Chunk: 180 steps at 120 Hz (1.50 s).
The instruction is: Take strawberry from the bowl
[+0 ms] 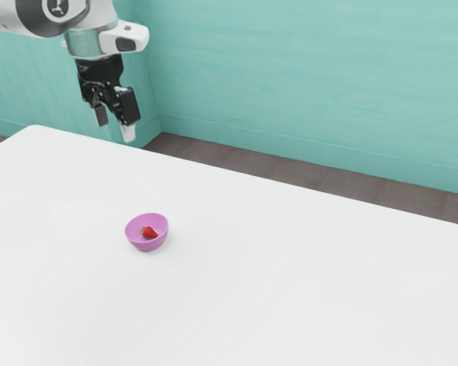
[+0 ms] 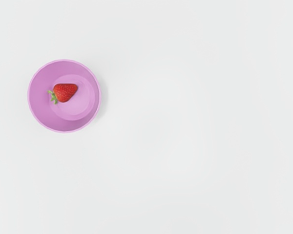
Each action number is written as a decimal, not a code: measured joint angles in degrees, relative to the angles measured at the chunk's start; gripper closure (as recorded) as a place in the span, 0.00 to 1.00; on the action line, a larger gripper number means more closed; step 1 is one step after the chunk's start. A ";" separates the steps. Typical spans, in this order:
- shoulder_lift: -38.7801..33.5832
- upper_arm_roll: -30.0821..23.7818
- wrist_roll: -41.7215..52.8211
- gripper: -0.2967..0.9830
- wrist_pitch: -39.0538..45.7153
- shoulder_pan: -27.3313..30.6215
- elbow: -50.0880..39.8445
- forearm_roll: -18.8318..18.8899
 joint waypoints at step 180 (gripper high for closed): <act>22.35 -2.13 58.23 0.23 34.54 8.58 -14.83 -1.69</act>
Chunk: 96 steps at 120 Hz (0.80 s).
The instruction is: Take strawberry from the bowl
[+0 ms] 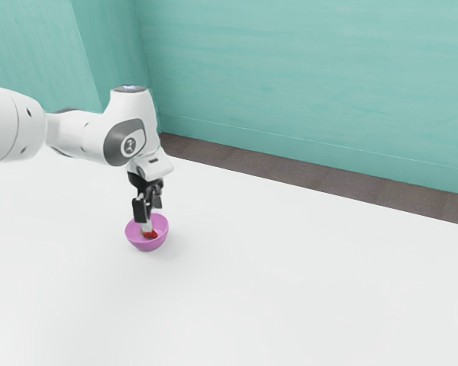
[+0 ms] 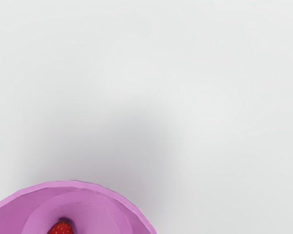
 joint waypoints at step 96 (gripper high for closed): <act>8.88 2.30 20.56 0.30 4.87 4.63 4.83 -10.01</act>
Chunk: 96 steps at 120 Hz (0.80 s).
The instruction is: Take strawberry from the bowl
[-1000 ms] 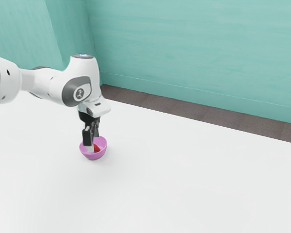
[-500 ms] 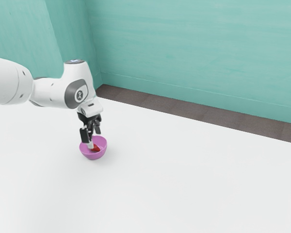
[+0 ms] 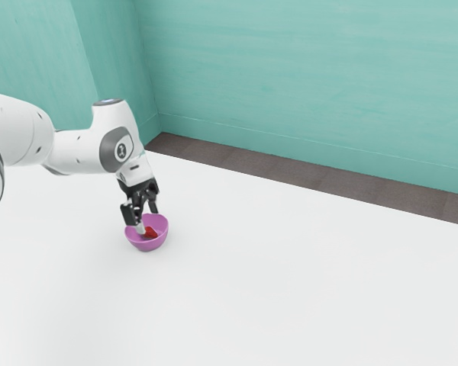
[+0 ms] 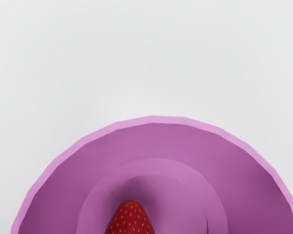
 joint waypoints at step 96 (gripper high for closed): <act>-0.33 0.79 7.13 0.49 0.39 0.06 -1.87 -3.49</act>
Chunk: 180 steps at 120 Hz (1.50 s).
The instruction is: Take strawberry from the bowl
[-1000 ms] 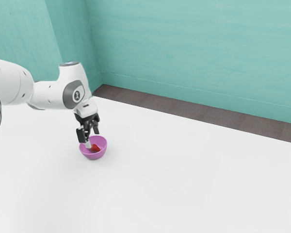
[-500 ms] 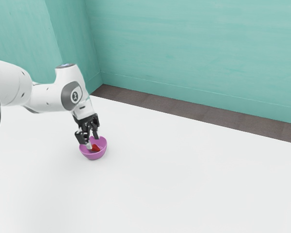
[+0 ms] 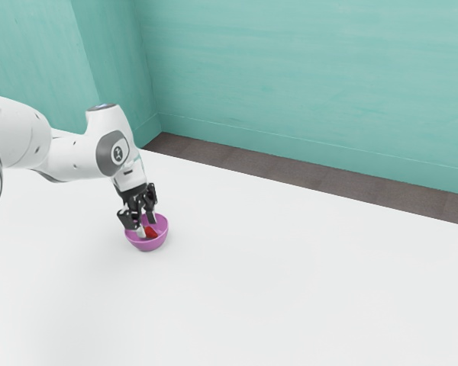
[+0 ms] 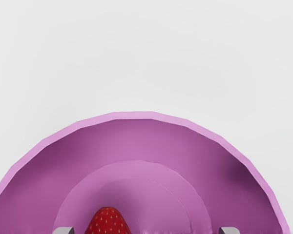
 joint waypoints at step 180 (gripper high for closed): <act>4.40 0.03 7.31 0.68 2.31 1.04 2.70 -1.84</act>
